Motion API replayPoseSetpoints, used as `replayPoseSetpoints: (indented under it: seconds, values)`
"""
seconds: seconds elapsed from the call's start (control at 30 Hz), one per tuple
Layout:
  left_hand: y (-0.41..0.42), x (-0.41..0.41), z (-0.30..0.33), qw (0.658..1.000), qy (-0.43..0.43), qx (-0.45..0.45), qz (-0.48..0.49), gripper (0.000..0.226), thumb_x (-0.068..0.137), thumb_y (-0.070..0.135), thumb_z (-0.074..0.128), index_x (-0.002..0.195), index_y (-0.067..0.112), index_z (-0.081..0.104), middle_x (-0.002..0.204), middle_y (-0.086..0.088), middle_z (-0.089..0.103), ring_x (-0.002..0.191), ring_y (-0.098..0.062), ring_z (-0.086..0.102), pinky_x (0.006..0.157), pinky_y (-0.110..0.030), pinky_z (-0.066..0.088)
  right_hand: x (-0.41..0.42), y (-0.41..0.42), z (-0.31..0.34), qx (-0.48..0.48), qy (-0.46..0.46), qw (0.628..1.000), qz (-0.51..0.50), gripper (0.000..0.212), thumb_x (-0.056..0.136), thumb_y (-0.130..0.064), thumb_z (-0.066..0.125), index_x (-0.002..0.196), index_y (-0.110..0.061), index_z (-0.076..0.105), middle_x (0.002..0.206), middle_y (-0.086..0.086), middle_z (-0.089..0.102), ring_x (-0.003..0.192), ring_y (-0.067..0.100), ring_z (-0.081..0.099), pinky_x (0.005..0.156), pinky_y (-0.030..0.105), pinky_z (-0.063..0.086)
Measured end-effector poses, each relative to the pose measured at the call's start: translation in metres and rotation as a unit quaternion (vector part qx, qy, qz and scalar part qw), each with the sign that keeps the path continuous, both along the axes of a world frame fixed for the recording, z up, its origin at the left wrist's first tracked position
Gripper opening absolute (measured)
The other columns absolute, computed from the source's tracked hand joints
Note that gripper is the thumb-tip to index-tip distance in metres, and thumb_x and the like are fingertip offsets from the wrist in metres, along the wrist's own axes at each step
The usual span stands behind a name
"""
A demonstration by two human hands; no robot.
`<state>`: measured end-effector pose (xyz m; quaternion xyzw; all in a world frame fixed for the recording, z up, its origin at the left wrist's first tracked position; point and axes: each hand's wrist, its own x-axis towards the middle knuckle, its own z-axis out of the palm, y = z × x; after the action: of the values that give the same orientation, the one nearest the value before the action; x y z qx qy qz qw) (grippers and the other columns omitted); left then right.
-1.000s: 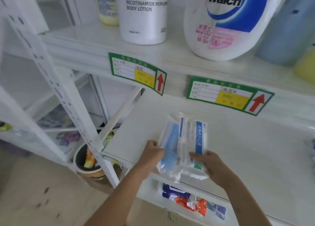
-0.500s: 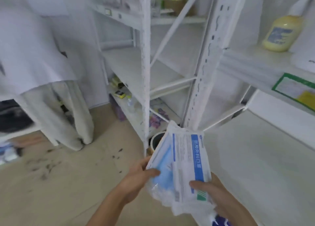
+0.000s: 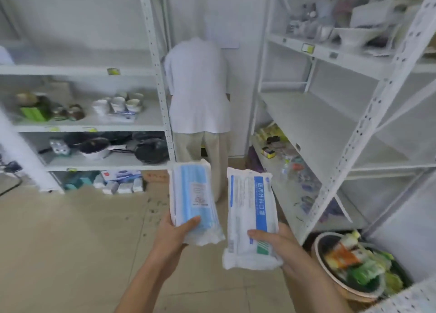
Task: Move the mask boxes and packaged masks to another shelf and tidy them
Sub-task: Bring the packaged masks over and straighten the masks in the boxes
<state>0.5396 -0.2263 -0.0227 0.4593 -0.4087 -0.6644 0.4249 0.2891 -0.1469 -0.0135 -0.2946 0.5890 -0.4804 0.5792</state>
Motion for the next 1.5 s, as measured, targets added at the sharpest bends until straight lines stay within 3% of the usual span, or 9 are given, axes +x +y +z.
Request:
replayPoseSetpoints:
  seconds: [0.2, 0.37, 0.47, 0.67, 0.83, 1.0, 1.2, 1.3, 1.5]
  values:
    - [-0.068, 0.085, 0.007, 0.995, -0.034, -0.014, 0.088, 0.053, 0.073, 0.01, 0.084, 0.121, 0.016, 0.064, 0.109, -0.01, 0.077, 0.097, -0.035, 0.075, 0.086, -0.056, 0.059, 0.073, -0.118, 0.013, -0.03, 0.003, 0.996, 0.082, 0.037, 0.079, -0.003, 0.08, 0.113, -0.01, 0.067, 0.1, 0.007, 0.08, 0.09, 0.024, 0.077, 0.07, 0.034, 0.062]
    - [-0.12, 0.13, -0.001, 0.986, -0.048, 0.006, 0.158, 0.056, 0.075, 0.01, 0.084, 0.127, 0.011, 0.062, 0.112, -0.011, 0.076, 0.097, -0.035, 0.075, 0.087, -0.058, 0.059, 0.12, -0.212, 0.003, -0.029, 0.011, 0.988, 0.154, 0.055, 0.074, -0.007, 0.085, 0.124, -0.01, 0.063, 0.11, 0.007, 0.078, 0.099, 0.027, 0.076, 0.082, 0.042, 0.062]
    - [-0.15, 0.15, 0.001, 0.979, -0.052, 0.011, 0.199, 0.049, 0.081, 0.004, 0.079, 0.126, 0.012, 0.062, 0.111, -0.011, 0.077, 0.096, -0.034, 0.075, 0.085, -0.057, 0.06, 0.146, -0.26, 0.004, -0.027, 0.008, 0.981, 0.193, 0.052, 0.075, -0.007, 0.085, 0.123, -0.01, 0.065, 0.109, 0.008, 0.078, 0.099, 0.028, 0.076, 0.091, 0.05, 0.059]
    - [-0.2, 0.207, 0.01, 0.961, -0.058, 0.013, 0.271, 0.044, 0.081, 0.002, 0.077, 0.121, 0.015, 0.064, 0.107, -0.01, 0.077, 0.092, -0.034, 0.076, 0.083, -0.057, 0.061, 0.207, -0.35, 0.012, -0.039, 0.021, 0.964, 0.262, 0.04, 0.077, -0.006, 0.084, 0.112, -0.016, 0.068, 0.102, 0.004, 0.08, 0.095, 0.025, 0.077, 0.09, 0.05, 0.059]
    - [-0.237, 0.268, 0.008, 0.938, -0.045, 0.018, 0.342, 0.039, 0.082, -0.002, 0.071, 0.117, 0.015, 0.066, 0.102, -0.01, 0.078, 0.089, -0.036, 0.076, 0.077, -0.052, 0.061, 0.271, -0.412, 0.01, -0.042, 0.017, 0.948, 0.314, 0.05, 0.077, -0.005, 0.084, 0.123, -0.01, 0.064, 0.108, 0.006, 0.079, 0.098, 0.027, 0.076, 0.087, 0.047, 0.061]
    - [-0.293, 0.336, 0.004, 0.934, -0.036, 0.013, 0.356, 0.042, 0.081, -0.001, 0.071, 0.119, 0.015, 0.065, 0.105, -0.011, 0.078, 0.092, -0.039, 0.075, 0.079, -0.056, 0.059, 0.348, -0.479, 0.009, -0.053, 0.025, 0.937, 0.345, 0.054, 0.076, -0.01, 0.086, 0.125, -0.012, 0.064, 0.111, 0.007, 0.078, 0.101, 0.028, 0.075, 0.094, 0.052, 0.058]
    - [-0.367, 0.434, 0.014, 0.931, -0.021, 0.01, 0.364, 0.057, 0.071, 0.008, 0.077, 0.126, 0.012, 0.063, 0.11, -0.013, 0.076, 0.095, -0.039, 0.074, 0.081, -0.054, 0.06, 0.442, -0.565, 0.021, -0.034, 0.06, 0.94, 0.335, 0.06, 0.062, -0.028, 0.095, 0.114, -0.017, 0.069, 0.1, 0.004, 0.08, 0.094, 0.028, 0.077, 0.089, 0.054, 0.059]
    - [-0.411, 0.479, 0.021, 0.934, -0.011, -0.004, 0.358, 0.049, 0.08, -0.001, 0.073, 0.125, 0.013, 0.062, 0.111, -0.012, 0.076, 0.094, -0.037, 0.075, 0.079, -0.05, 0.062, 0.488, -0.605, 0.029, -0.043, 0.06, 0.942, 0.326, 0.039, 0.074, -0.015, 0.088, 0.109, -0.015, 0.072, 0.097, 0.004, 0.081, 0.091, 0.026, 0.077, 0.09, 0.053, 0.059]
    - [-0.51, 0.546, 0.034, 0.949, 0.017, -0.021, 0.315, 0.045, 0.085, -0.004, 0.067, 0.127, 0.012, 0.061, 0.115, -0.013, 0.075, 0.101, -0.037, 0.073, 0.084, -0.049, 0.06, 0.555, -0.693, 0.041, -0.047, 0.038, 0.956, 0.288, 0.036, 0.078, -0.008, 0.083, 0.111, -0.014, 0.071, 0.097, 0.005, 0.081, 0.087, 0.024, 0.078, 0.077, 0.042, 0.062]
